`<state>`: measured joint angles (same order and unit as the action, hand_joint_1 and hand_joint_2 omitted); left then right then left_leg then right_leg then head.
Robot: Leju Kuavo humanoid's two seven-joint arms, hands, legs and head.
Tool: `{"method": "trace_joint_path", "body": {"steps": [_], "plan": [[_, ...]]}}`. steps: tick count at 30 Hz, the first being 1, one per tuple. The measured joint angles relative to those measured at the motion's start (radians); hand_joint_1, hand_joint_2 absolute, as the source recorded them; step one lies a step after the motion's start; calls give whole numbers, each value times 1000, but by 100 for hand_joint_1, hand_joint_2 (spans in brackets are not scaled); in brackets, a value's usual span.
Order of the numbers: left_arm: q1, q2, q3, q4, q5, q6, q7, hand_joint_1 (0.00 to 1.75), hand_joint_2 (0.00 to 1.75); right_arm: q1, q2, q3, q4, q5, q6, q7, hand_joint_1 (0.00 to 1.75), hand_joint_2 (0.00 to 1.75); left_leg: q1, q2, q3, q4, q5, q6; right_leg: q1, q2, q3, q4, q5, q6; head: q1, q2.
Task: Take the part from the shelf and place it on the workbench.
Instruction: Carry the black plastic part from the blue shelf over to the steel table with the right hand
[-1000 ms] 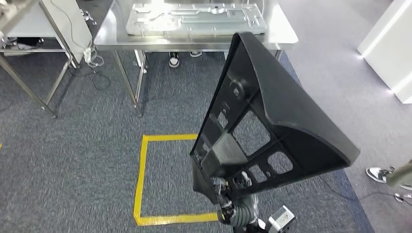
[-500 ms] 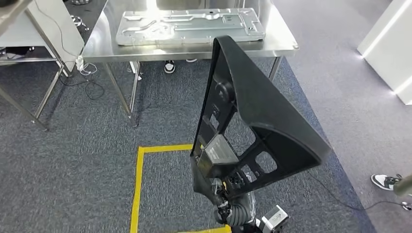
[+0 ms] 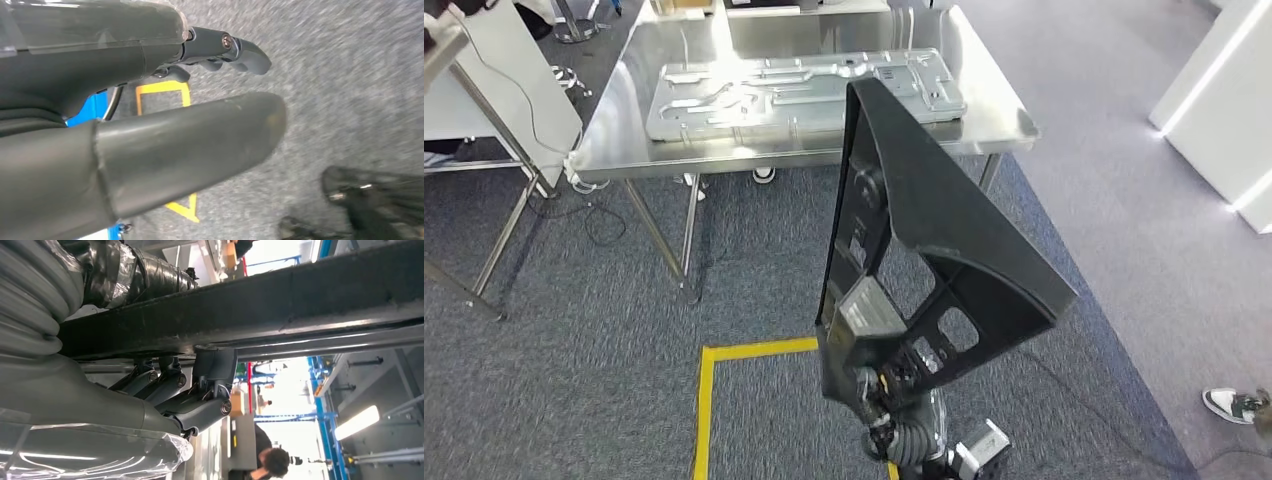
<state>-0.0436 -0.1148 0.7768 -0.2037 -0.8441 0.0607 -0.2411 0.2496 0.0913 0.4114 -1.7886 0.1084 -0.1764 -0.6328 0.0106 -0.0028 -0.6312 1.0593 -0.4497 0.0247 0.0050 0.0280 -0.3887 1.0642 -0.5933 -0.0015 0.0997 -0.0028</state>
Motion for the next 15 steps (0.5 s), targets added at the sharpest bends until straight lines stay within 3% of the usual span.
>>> {"method": "trace_joint_path", "body": {"steps": [1,2,3,5,6,7,8,10,12,15], "plan": [[-5,0,2,-1,-1,0,1,0,0,-2,0,1,0,0,-2,0,175,175,2,-2,13,-3,-5,8,-1,-5,-22,47,11,6,0,0],[-8,-1,4,-2,-1,-1,2,0,0,-4,0,2,2,-1,-5,1,175,175,3,-3,26,-5,-10,14,-3,-10,-51,95,4,12,0,0],[-7,0,6,-2,-3,-1,2,0,0,-5,0,2,4,-1,-8,2,175,175,4,-1,38,-6,-16,19,-6,-14,-85,142,-17,17,1,0],[1,0,10,-2,-7,2,3,0,0,-5,-1,2,11,-3,-15,5,175,175,5,2,59,-8,-29,20,-15,-18,-158,205,-93,28,0,0],[4,0,11,-2,-10,3,3,0,0,-6,-2,2,14,-4,-17,7,175,175,7,3,69,-8,-37,17,-20,-19,-184,210,-126,33,0,0],[8,0,12,-2,-11,4,2,0,0,-6,-2,2,17,-6,-18,11,175,175,9,3,78,-8,-45,14,-24,-21,-199,192,-140,37,0,0],[10,0,13,-2,-13,4,2,0,0,-6,-3,2,19,-7,-19,15,175,175,12,2,87,-8,-54,10,-27,-24,-204,152,-121,38,0,0],[14,-1,14,-1,-14,4,2,0,0,-5,-6,2,24,1,-26,28,175,175,18,-3,105,-7,-71,0,-28,-19,-197,53,-4,38,0,0],[12,-1,15,-1,-15,4,2,0,0,-3,-8,5,31,18,-37,42,175,175,20,-12,114,-9,-84,-14,-21,-12,-189,3,79,30,0,0],[9,-2,18,-1,-16,2,1,0,0,-4,-9,9,39,27,-45,52,175,175,20,-16,120,6,-80,-36,-16,-16,-170,-13,90,5,0,0]]}}
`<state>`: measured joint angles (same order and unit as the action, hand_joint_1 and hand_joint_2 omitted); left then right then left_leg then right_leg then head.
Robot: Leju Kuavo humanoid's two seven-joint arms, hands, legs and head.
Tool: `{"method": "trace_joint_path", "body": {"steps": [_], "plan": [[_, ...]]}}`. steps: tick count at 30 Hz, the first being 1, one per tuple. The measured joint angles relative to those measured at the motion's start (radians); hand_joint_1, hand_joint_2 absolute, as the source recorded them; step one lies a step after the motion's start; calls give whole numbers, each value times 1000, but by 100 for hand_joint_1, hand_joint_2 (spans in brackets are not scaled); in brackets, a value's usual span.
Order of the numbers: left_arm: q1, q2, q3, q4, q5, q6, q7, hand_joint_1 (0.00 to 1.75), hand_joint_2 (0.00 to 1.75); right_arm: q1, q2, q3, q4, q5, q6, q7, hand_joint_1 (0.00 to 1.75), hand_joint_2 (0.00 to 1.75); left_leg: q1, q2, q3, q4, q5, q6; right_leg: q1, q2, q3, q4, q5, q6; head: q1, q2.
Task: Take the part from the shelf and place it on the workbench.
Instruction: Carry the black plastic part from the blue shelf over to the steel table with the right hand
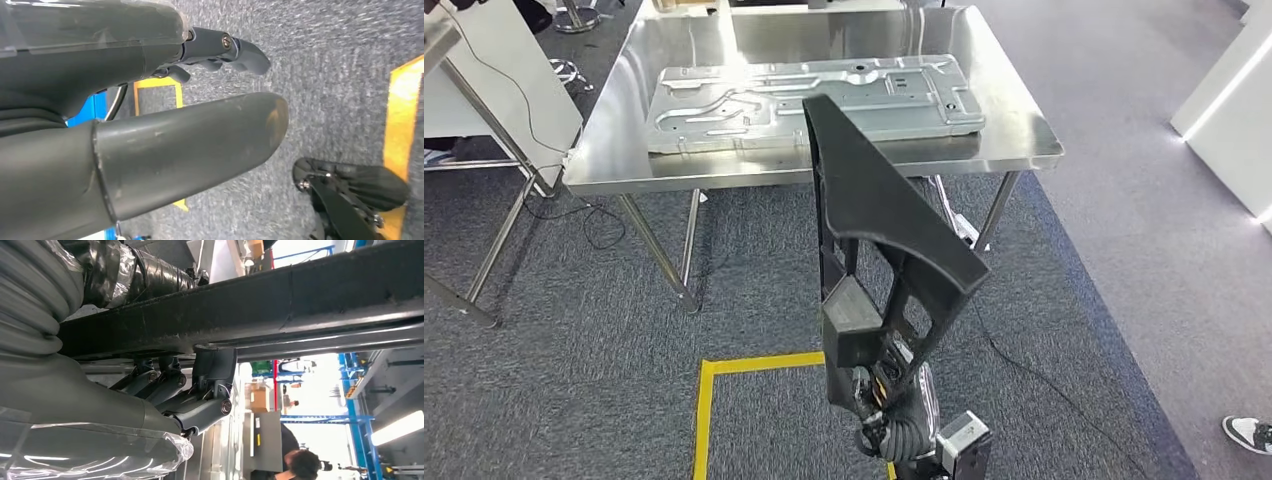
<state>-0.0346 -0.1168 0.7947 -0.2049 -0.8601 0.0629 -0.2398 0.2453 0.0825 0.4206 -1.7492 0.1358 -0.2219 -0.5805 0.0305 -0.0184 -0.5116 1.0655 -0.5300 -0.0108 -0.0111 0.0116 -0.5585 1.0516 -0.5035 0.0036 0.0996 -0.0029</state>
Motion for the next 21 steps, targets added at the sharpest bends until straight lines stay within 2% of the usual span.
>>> {"method": "trace_joint_path", "body": {"steps": [2,3,5,6,7,8,10,11,12,14,16,17,18,20,21], "plan": [[0,0,2,0,-2,-1,0,0,0,-2,0,2,3,1,-2,1,175,175,1,4,-17,45,-18,-4,-2,-8,22,-17,-4,-16,-1,0],[-1,0,3,0,-3,-1,0,0,0,-3,0,2,5,1,-4,2,175,175,0,7,-42,86,-40,-4,-1,-14,29,-22,-7,-22,-1,0],[-1,1,7,0,-5,-2,-1,0,0,-5,0,3,10,1,-9,6,175,175,-2,8,-115,190,-84,-3,5,-22,36,-23,-17,-32,-2,0],[0,1,9,0,-6,-2,0,0,0,-6,0,3,13,0,-13,8,175,175,-3,8,-146,223,-89,-2,8,-25,41,-23,-23,-34,-2,0],[2,2,11,0,-6,-2,0,0,0,-7,0,3,16,-3,-17,9,175,175,-4,9,-163,227,-73,-2,12,-26,47,-23,-30,-35,-2,0],[5,2,12,0,-7,-2,1,0,0,-8,0,3,19,-7,-20,10,175,175,-5,10,-163,195,-35,-1,14,-27,57,-23,-38,-35,-2,0],[10,3,14,0,-9,-2,3,0,0,-11,0,3,25,-10,-26,15,175,175,-11,14,-137,88,51,8,16,-29,78,-24,-55,-32,-1,0],[10,3,16,0,-10,-2,4,0,0,-13,0,4,28,-4,-34,19,175,175,-17,17,-126,43,66,12,17,-30,84,-24,-62,-28,-2,0],[10,4,18,0,-11,-2,4,0,0,-16,0,7,31,10,-48,27,175,175,-22,20,-121,21,71,19,17,-31,86,-23,-68,-23,-1,0],[9,6,25,0,-14,-4,6,0,0,-23,0,14,38,68,-98,54,175,175,-28,21,-118,8,60,29,18,-33,86,-23,-76,-12,-2,0],[9,7,35,0,-18,-8,8,0,0,-30,2,22,40,188,-184,107,175,175,-22,21,-104,-7,66,40,18,-31,88,-18,-89,-2,-2,0],[8,7,39,0,-21,-9,8,0,0,-34,2,24,41,277,-234,145,175,175,-18,21,-95,-18,66,45,17,-28,76,6,-102,3,-2,0],[6,7,43,0,-26,-11,8,0,0,-41,3,23,41,395,-288,194,175,175,-14,20,-85,-27,65,49,14,-23,50,54,-122,9,-1,0],[2,8,49,0,-38,-15,6,0,0,-58,2,7,47,676,-382,308,175,175,-13,18,-72,-34,56,54,4,-17,-39,187,-155,20,-1,0],[0,8,52,0,-44,-17,5,0,0,-66,2,-7,52,811,-412,359,175,175,-11,16,-65,-35,49,54,-1,-16,-80,235,-154,25,-1,0]]}}
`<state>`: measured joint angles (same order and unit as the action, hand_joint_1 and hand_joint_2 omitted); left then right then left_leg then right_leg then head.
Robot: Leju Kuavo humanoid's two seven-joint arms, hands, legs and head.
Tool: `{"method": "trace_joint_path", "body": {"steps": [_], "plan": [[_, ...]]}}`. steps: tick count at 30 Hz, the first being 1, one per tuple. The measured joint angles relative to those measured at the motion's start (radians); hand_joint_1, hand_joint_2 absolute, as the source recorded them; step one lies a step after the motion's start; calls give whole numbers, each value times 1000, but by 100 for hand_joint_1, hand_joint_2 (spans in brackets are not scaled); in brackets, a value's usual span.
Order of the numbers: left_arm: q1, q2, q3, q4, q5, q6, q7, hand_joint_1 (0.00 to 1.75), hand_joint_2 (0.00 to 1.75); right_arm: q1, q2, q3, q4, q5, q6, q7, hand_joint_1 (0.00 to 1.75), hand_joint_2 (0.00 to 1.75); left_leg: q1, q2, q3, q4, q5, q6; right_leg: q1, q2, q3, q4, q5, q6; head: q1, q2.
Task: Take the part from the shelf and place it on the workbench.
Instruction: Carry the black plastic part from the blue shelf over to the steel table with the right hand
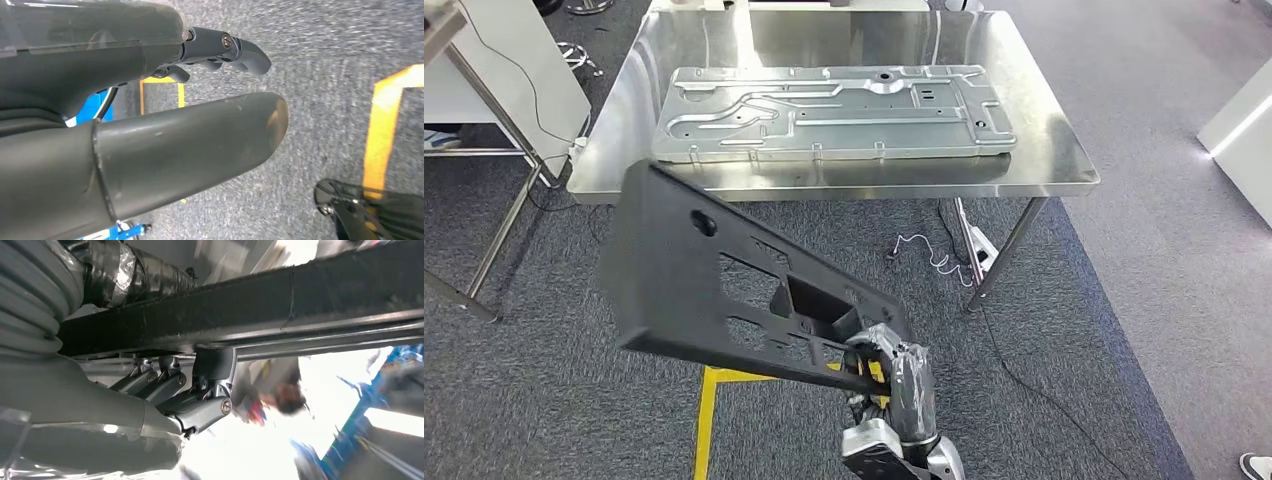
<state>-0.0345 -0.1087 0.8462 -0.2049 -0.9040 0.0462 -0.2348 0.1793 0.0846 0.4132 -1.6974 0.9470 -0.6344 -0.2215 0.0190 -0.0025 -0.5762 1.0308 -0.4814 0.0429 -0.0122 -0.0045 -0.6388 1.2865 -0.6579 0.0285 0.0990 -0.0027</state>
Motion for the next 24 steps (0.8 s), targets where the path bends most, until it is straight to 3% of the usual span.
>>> {"method": "trace_joint_path", "body": {"steps": [1,2,4,5,6,8,11,12,14,15,16,17,18,19,20,21,24], "plan": [[-1,0,2,0,-6,-2,-1,0,0,-4,0,-17,5,113,-17,39,175,175,2,-3,10,0,-9,-2,-5,0,-26,16,21,5,0,0],[-2,0,4,0,-11,-3,-1,0,0,-7,0,-34,10,196,-22,64,175,175,5,-6,23,0,-18,-6,-9,0,-31,-6,60,9,0,0],[-1,0,7,0,-20,-6,-1,0,0,-11,0,-65,18,295,-23,91,175,175,11,-11,49,0,-38,-17,-16,1,-5,-119,160,16,0,0],[-2,0,8,0,-23,-7,-1,0,0,-15,0,-78,22,320,-24,97,175,175,12,-13,58,0,-47,-24,-15,2,14,-175,188,16,1,0],[-4,0,8,0,-25,-8,-1,0,0,-19,0,-89,25,341,-24,105,175,175,12,-15,62,-1,-54,-32,-13,2,27,-212,197,11,1,0],[-7,0,9,0,-31,-9,0,0,0,-27,1,-109,30,395,-24,130,175,175,11,-16,67,-9,-62,-47,-4,2,37,-235,180,-4,1,0],[-12,0,9,0,-46,-13,4,0,0,-47,2,-127,41,483,-25,177,175,175,13,-8,73,10,-78,-62,-9,5,64,-256,169,-30,1,0],[-14,0,9,0,-49,-14,5,0,0,-57,1,-129,49,497,-25,189,175,175,13,-5,51,56,-94,-64,-10,4,80,-264,164,-38,1,0],[-16,0,9,0,-53,-15,8,0,0,-73,1,-131,68,505,-25,199,175,175,11,-3,-38,196,-132,-64,-5,0,105,-271,147,-48,0,0],[-15,0,9,0,-54,-15,9,0,0,-77,1,-132,77,506,-25,201,175,175,10,-3,-86,255,-137,-63,-3,0,117,-271,136,-50,0,0],[-12,0,9,0,-55,-15,10,0,0,-79,1,-133,85,507,-25,203,175,175,8,-3,-122,283,-120,-60,0,1,132,-271,123,-52,0,0],[-9,0,10,0,-56,-15,11,0,0,-81,1,-133,93,506,-25,204,175,175,6,-3,-140,272,-81,-56,2,2,150,-271,110,-53,0,0],[-7,0,10,0,-56,-15,12,0,0,-83,1,-134,100,503,-24,207,175,175,3,-3,-141,224,-23,-49,4,4,169,-272,95,-52,0,0],[-4,0,10,0,-56,-15,12,0,0,-85,1,-134,108,498,-24,211,175,175,-2,-3,-131,163,33,-40,4,5,187,-273,79,-51,0,0],[-3,0,10,0,-57,-15,13,0,0,-88,0,-134,116,492,-23,215,175,175,-8,-2,-118,112,69,-32,7,6,200,-274,65,-47,1,0],[-3,1,11,0,-58,-15,13,0,0,-91,0,-134,124,485,-23,219,175,175,-13,-1,-103,72,81,-25,7,6,210,-277,53,-42,0,0],[-8,1,12,0,-60,-16,13,0,0,-99,-1,-132,146,471,-22,222,175,175,-20,0,-71,28,49,-13,7,4,229,-281,54,-23,0,0]]}}
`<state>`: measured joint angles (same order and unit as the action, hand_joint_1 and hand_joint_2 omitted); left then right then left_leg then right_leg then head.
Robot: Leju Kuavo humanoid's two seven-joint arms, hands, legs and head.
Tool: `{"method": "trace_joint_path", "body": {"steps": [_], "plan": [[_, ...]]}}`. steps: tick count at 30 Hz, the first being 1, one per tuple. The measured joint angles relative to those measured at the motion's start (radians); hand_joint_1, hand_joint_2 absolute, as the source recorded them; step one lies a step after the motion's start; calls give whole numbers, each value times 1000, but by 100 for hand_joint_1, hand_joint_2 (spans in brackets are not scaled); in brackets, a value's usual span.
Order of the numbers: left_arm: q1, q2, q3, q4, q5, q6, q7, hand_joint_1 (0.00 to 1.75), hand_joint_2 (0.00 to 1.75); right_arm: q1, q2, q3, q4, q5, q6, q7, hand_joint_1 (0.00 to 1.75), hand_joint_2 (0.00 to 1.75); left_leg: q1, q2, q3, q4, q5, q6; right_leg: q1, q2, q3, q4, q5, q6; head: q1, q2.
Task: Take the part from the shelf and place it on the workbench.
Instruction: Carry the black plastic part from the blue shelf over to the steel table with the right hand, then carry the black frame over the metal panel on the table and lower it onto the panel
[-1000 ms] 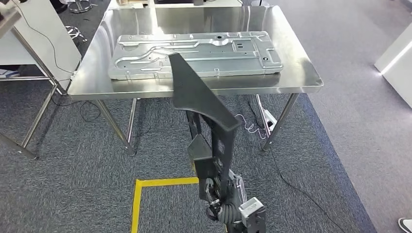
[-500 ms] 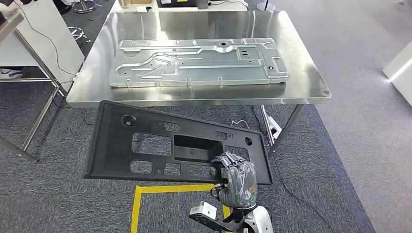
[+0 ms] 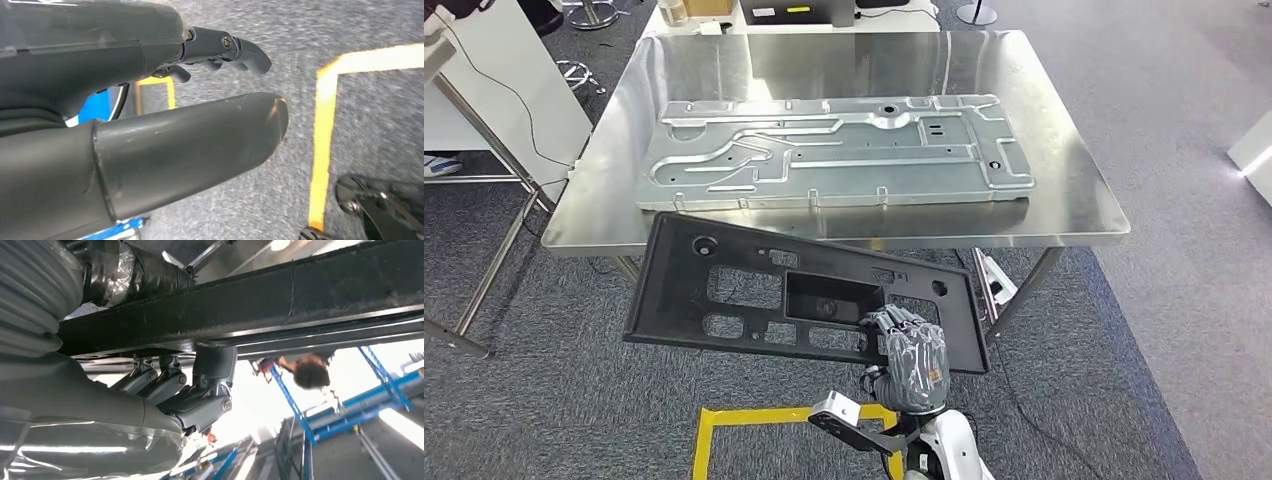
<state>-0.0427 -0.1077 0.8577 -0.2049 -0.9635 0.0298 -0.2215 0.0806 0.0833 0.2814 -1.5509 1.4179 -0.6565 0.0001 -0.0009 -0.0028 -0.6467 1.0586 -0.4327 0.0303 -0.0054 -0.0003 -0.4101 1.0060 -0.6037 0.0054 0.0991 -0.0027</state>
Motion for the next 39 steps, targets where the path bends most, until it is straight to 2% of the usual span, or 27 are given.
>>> {"method": "trace_joint_path", "body": {"steps": [2,4,6,7,8,9,10,11,13,14,15,17,19,20,21,23,24,25,28,29,32,33,34,36,37,38,39], "plan": [[1,-1,0,0,0,-1,0,0,0,-8,0,2,12,-5,0,1,175,175,6,-2,33,-30,-8,9,0,0,-28,60,30,10,1,0],[2,-3,1,0,0,-2,0,0,0,-15,-1,3,25,-9,1,1,175,175,12,-4,77,-60,-19,14,-4,1,-109,176,33,18,1,0],[1,-4,1,0,-1,-2,0,0,0,-16,-2,4,38,-12,1,1,175,175,14,-8,118,-78,-39,15,-8,1,-198,258,-22,25,1,0],[1,-4,1,0,-1,-2,0,0,0,-16,-3,4,44,-13,2,2,175,175,15,-11,140,-82,-52,13,-11,0,-231,268,-54,29,1,0],[2,-4,1,0,-3,-3,0,0,0,-16,-3,4,49,-13,2,2,175,175,17,-13,162,-85,-67,10,-14,0,-252,254,-72,32,0,0],[3,-5,1,0,-4,-3,0,0,0,-16,-4,5,53,-13,2,2,175,175,19,-16,186,-85,-85,6,-16,0,-264,218,-63,35,1,0],[4,-5,1,0,-6,-3,0,0,0,-16,-5,5,57,-14,2,2,175,175,21,-17,207,-86,-103,1,-18,-1,-269,166,-15,36,1,0],[5,-6,2,0,-6,-4,0,0,0,-15,-6,5,62,-14,2,2,175,175,22,-17,230,-83,-123,-4,-19,-3,-274,113,69,36,1,0],[4,-7,2,1,-6,-4,0,0,0,-16,-9,7,73,-14,2,6,175,175,22,-19,252,-86,-152,-18,-13,-5,-276,52,194,22,0,0],[2,-7,3,2,-6,-5,0,0,0,-17,-10,8,76,-14,3,8,175,175,23,-19,261,-87,-157,-25,-9,-5,-275,46,216,11,0,0],[-2,-7,3,2,-7,-5,0,0,0,-20,-10,9,76,-14,3,10,175,175,24,-20,261,-82,-152,-34,-5,-2,-267,45,204,-1,0,0],[-8,-7,3,2,-7,-5,0,0,0,-24,-9,9,75,-14,2,11,175,175,27,-15,232,-8,-119,-45,-6,0,-242,30,188,-20,0,0],[-12,-8,3,2,-7,-6,-1,0,0,-27,-8,10,76,-14,2,11,175,175,28,-10,147,125,-104,-51,-7,0,-205,14,168,-33,-1,0],[-12,-8,2,2,-8,-7,-1,0,0,-27,-8,10,77,-14,3,11,175,175,28,-8,99,183,-126,-53,-6,0,-187,10,155,-36,-1,0],[-11,-9,2,2,-11,-7,-1,0,0,-28,-9,10,78,-13,3,11,175,175,27,-7,57,219,-164,-54,-5,2,-169,8,142,-38,-1,0],[-9,-17,3,2,-17,8,0,0,0,-31,-9,12,82,-8,7,11,175,175,26,-6,0,223,-233,-52,-3,6,-128,7,111,-38,-1,0],[-8,-26,3,2,-19,25,2,0,0,-36,-9,15,85,-1,11,12,175,175,24,-6,-13,193,-233,-48,-2,8,-108,7,96,-37,-1,0],[-9,-38,3,2,-20,43,5,0,0,-43,-8,20,89,8,14,13,175,175,21,-5,-20,145,-198,-41,-1,9,-87,7,80,-36,-1,0],[-13,-65,4,2,-21,75,10,0,0,-69,-6,41,104,35,23,22,175,175,7,-4,-28,2,16,-16,1,11,-50,8,40,-23,-1,0],[-16,-73,4,2,-21,76,9,0,0,-77,-6,47,108,40,25,27,175,175,2,-4,-29,-15,52,-12,0,12,-46,6,32,-16,-1,0],[-22,-92,4,3,-24,73,2,0,0,-103,-6,61,110,54,27,39,175,175,3,-6,-15,-29,45,-1,-3,10,-38,2,12,3,-1,0],[-23,-96,4,3,-25,72,0,0,0,-112,-7,66,109,59,29,43,175,175,7,-5,-6,-37,41,4,-3,9,-48,26,-3,8,-1,0],[-25,-98,5,3,-27,72,-1,0,0,-121,-8,71,109,65,32,49,175,175,11,-4,5,-45,36,8,-4,7,-73,74,-24,13,0,0],[-27,-99,6,3,-30,72,-2,0,0,-133,-14,80,109,72,39,61,175,175,12,-5,21,-49,24,12,-9,6,-159,212,-66,22,0,0],[-28,-99,6,3,-31,72,-2,0,0,-136,-17,83,109,74,42,65,175,175,12,-6,29,-49,16,12,-12,6,-201,265,-69,26,0,0],[-29,-99,6,3,-32,72,-2,0,0,-138,-21,86,109,76,44,68,175,175,13,-8,39,-48,7,10,-16,5,-230,286,-50,30,0,0],[-29,-99,7,3,-34,72,-2,0,0,-140,-25,88,109,77,48,70,175,175,13,-10,50,-46,-3,8,-18,5,-241,269,-10,32,0,0]]}}
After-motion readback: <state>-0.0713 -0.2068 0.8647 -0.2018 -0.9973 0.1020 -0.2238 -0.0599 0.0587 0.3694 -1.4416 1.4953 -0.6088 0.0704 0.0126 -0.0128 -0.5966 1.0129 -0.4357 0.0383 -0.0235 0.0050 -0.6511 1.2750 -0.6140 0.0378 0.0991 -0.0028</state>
